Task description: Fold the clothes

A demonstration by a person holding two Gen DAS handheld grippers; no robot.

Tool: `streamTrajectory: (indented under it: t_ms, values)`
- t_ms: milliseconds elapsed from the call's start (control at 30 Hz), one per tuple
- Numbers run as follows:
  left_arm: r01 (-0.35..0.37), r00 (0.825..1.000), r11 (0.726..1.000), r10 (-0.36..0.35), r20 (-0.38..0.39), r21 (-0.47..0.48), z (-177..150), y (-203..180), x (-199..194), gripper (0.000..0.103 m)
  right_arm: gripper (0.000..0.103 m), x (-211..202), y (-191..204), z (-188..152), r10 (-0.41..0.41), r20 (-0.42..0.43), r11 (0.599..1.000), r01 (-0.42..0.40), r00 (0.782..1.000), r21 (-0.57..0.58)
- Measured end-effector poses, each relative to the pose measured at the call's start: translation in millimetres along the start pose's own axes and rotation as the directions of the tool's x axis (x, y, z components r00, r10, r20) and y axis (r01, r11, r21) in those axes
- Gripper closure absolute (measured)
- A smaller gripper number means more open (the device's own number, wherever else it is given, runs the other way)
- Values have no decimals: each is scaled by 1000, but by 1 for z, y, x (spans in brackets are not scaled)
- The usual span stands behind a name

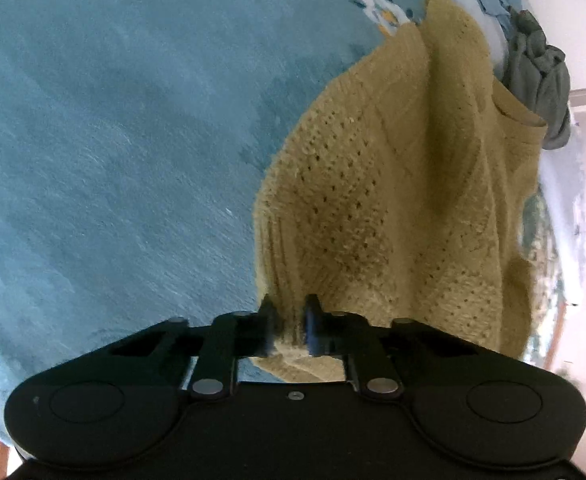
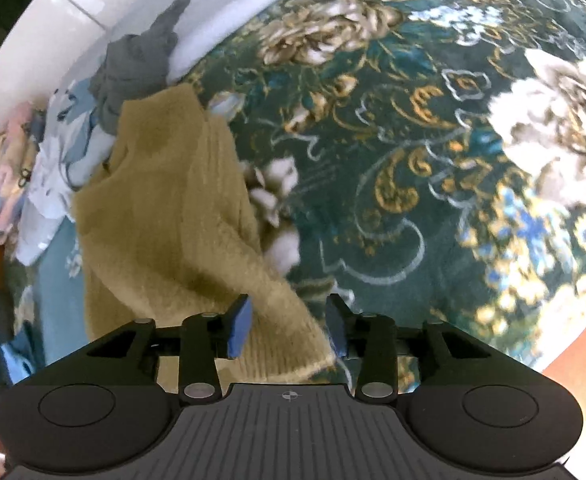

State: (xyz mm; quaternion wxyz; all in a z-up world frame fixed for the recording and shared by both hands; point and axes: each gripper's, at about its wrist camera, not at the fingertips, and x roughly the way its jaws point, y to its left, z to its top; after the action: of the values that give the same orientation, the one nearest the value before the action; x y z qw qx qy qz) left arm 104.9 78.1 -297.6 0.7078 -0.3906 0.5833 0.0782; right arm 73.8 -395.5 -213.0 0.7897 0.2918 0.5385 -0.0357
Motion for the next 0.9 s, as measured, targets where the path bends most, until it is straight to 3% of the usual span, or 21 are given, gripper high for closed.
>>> streamTrajectory:
  t_ms: [233, 467, 633, 733, 800, 833, 900]
  values:
    - [-101, 989, 995, 100, 105, 12, -16, 3, -35, 96, 66, 33, 29, 33, 77, -15, 994, -78, 997, -81]
    - [-202, 959, 979, 196, 203, 7, -33, 9, -70, 96, 66, 55, 37, 52, 102, -50, 987, -107, 994, -123]
    - [-217, 956, 972, 230, 183, -86, -51, 34, -78, 95, 66, 77, 45, 75, 120, -54, 982, -127, 991, -140]
    - [-241, 951, 969, 246, 187, -51, -46, 21, -71, 94, 65, 93, 54, 93, 117, -45, 976, -123, 992, -178]
    - [-253, 948, 967, 254, 190, -29, -39, 12, -68, 93, 59, 105, 60, 105, 103, -44, 970, -110, 994, -215]
    - [-258, 948, 966, 257, 190, -21, -35, 8, -68, 90, 56, 111, 63, 111, 94, -45, 967, -102, 995, -233]
    - [-264, 948, 964, 262, 179, -12, -29, 3, -67, 70, 57, 123, 66, 119, 79, -50, 963, -89, 996, -253]
